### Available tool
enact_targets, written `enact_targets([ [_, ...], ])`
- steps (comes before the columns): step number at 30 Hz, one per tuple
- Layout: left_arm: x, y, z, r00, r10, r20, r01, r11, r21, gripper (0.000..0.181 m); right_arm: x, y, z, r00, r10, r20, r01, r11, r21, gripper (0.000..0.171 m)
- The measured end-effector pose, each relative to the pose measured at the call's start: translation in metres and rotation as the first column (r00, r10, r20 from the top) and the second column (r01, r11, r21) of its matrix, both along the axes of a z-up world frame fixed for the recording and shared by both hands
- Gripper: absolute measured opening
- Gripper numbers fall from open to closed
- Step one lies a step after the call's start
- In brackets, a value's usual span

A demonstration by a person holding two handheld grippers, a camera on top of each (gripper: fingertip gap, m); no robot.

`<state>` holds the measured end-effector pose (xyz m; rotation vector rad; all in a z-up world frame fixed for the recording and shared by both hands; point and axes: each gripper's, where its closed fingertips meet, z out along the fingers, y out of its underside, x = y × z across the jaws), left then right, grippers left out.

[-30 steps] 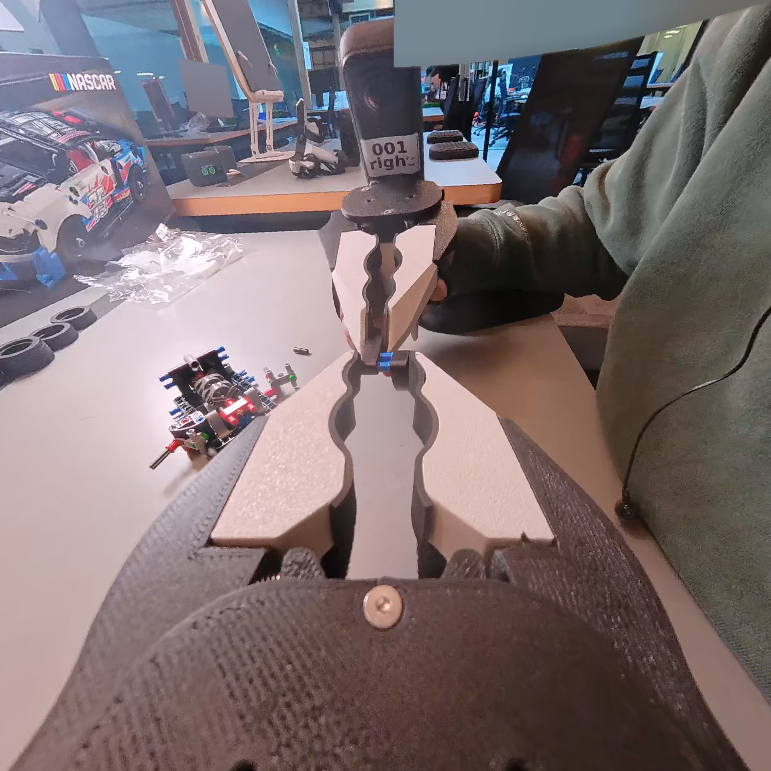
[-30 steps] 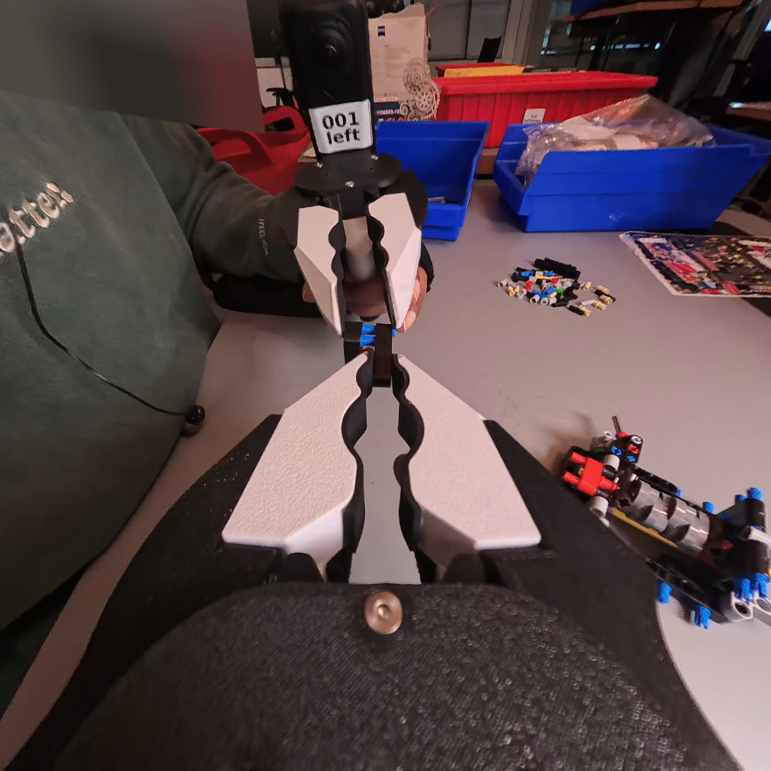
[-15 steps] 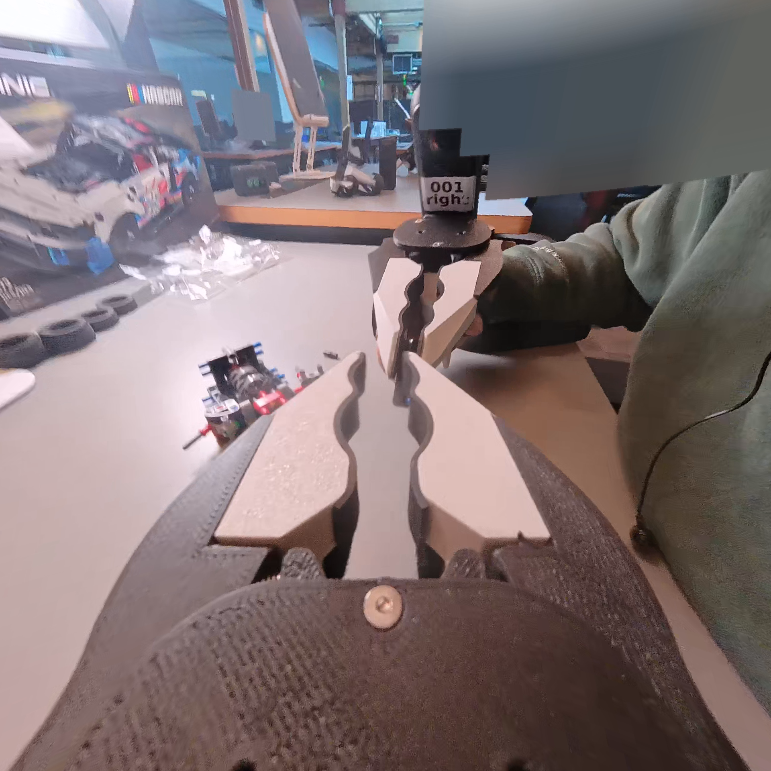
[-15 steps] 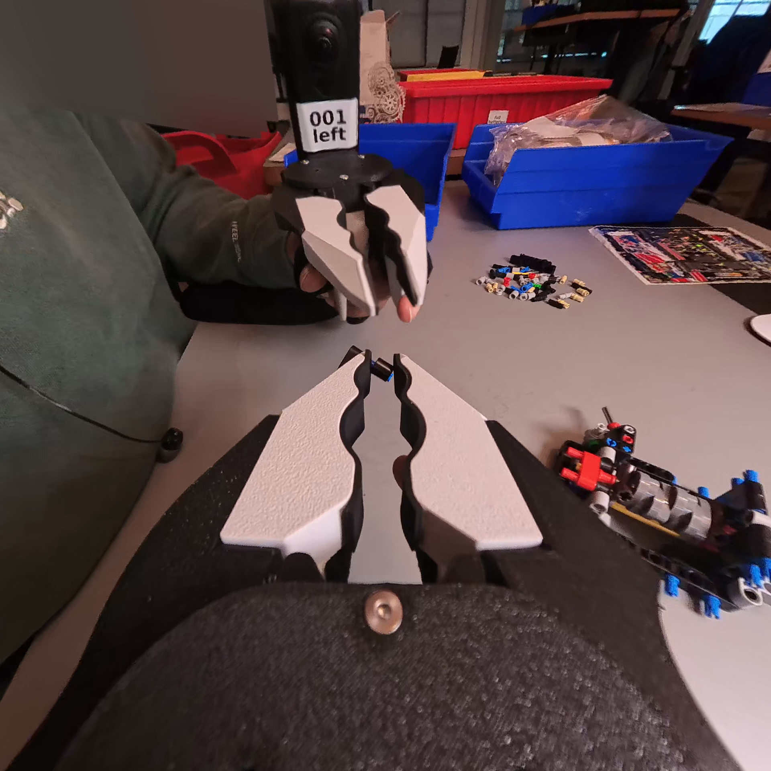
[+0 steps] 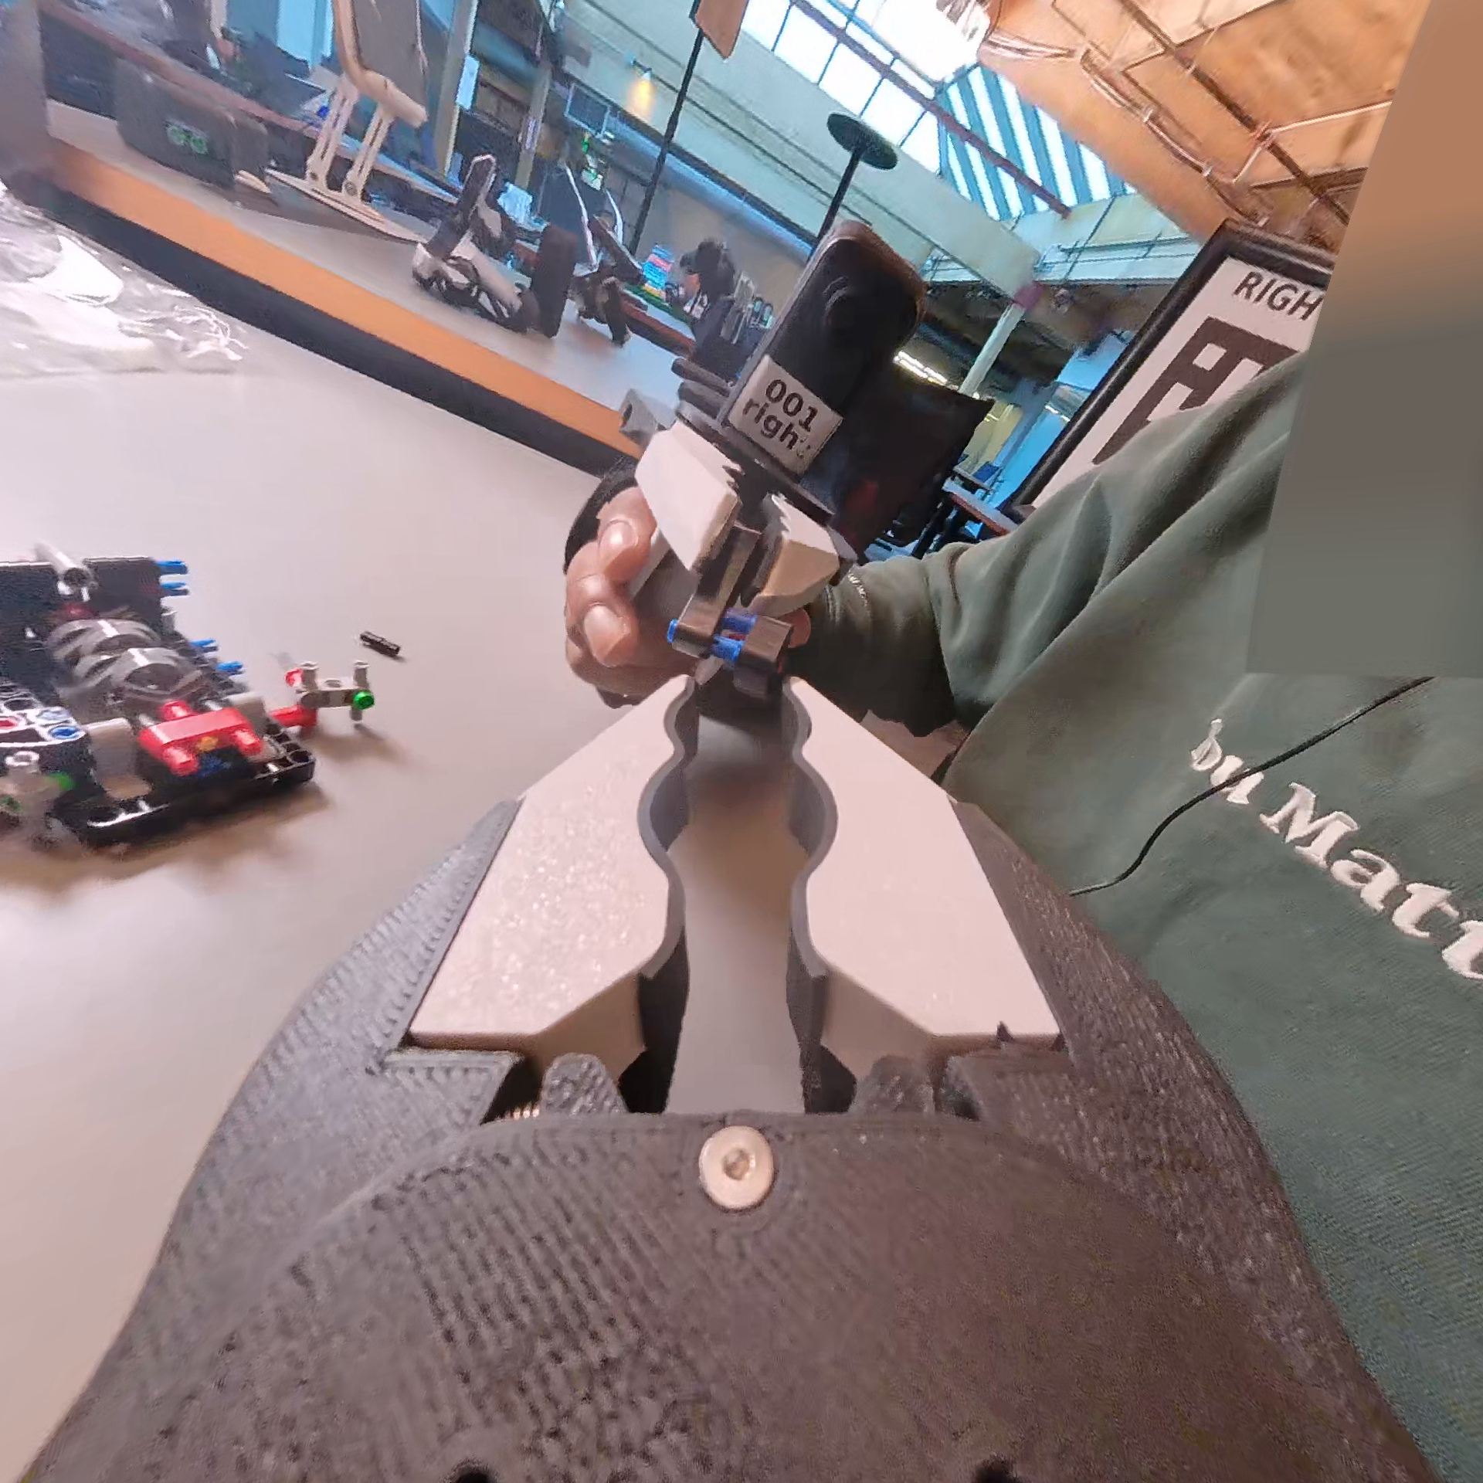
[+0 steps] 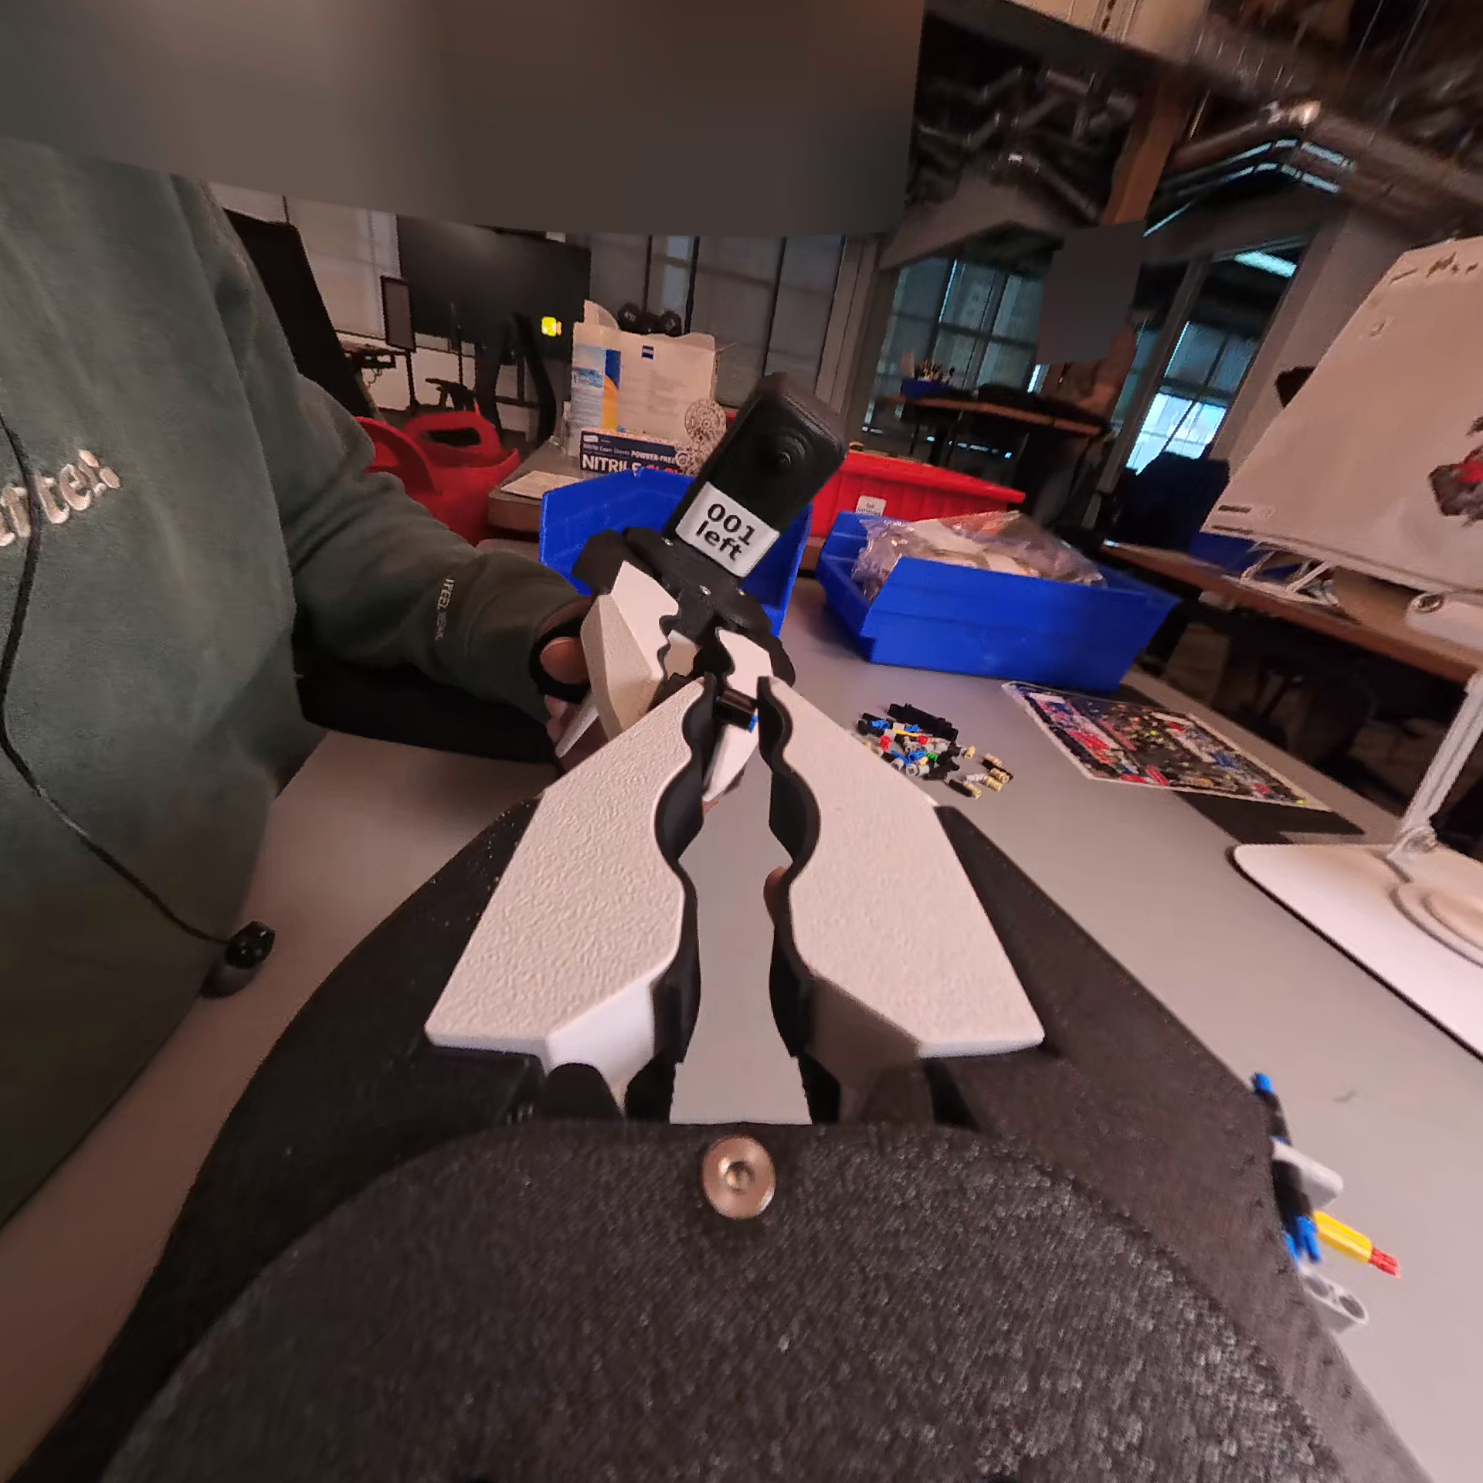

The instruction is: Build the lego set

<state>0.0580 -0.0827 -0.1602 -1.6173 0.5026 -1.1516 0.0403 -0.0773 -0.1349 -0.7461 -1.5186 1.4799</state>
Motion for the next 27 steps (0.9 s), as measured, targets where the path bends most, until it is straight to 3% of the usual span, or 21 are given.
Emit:
enact_targets([
  [3, 0.003, -0.002, 0.004, 1.0, 0.012, -0.022, -0.011, 0.999, 0.051, 0.007, 0.0, 0.0, 0.003, 1.0, 0.0, -0.012, 0.0, 1.0, -0.008, 0.007],
  [7, 0.0, 0.001, -0.001, 0.978, 0.104, -0.182, -0.072, 0.983, 0.17, 0.006, -0.001, 0.002, -0.001, 0.999, 0.012, 0.034, -0.011, 0.999, -0.046, 0.007],
  [11, -0.004, 0.005, -0.02, 0.903, 0.177, -0.392, -0.076, 0.962, 0.262, 0.006, -0.003, -0.003, -0.015, 0.989, 0.049, 0.136, -0.045, 0.999, -0.027, 0.031],
  [14, -0.006, 0.006, -0.028, 0.881, 0.184, -0.436, -0.079, 0.965, 0.249, 0.005, -0.007, -0.004, -0.028, 0.981, 0.015, 0.192, -0.024, 0.999, 0.044, 0.021],
  [27, -0.008, 0.005, -0.038, 0.861, 0.136, -0.491, -0.075, 0.987, 0.141, 0.006, -0.005, -0.005, -0.039, 0.96, -0.008, 0.279, -0.013, 0.997, 0.075, 0.021],
])
